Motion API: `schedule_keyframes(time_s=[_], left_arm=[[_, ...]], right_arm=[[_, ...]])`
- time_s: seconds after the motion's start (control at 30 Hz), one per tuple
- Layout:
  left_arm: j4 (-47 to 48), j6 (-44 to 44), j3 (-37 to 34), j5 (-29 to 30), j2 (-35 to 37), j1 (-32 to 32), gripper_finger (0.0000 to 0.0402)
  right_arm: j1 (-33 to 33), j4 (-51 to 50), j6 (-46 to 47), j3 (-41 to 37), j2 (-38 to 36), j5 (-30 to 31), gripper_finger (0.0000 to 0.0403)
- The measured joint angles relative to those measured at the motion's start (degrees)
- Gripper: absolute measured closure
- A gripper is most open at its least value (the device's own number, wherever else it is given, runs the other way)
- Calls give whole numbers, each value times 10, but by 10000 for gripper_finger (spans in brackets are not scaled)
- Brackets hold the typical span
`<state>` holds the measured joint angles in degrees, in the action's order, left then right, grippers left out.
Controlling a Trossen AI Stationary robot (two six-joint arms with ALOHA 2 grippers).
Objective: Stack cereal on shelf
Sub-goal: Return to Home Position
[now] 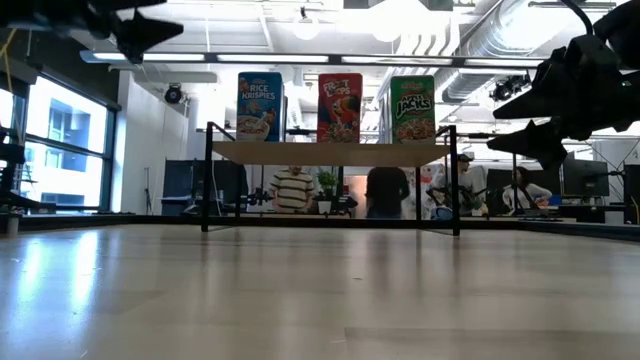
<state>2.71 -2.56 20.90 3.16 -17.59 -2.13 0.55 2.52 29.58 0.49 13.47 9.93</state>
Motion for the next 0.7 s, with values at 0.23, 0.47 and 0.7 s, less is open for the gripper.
schedule_keyframes(time_s=[0.23,0.47,0.7], left_arm=[[-33,-19,-74,0,49,0,131],[-44,-18,-119,0,80,0,131],[-45,-18,-164,0,112,0,131]], right_arm=[[0,0,0,0,0,0,137],[0,0,0,0,0,0,137],[0,0,0,0,0,0,137]])
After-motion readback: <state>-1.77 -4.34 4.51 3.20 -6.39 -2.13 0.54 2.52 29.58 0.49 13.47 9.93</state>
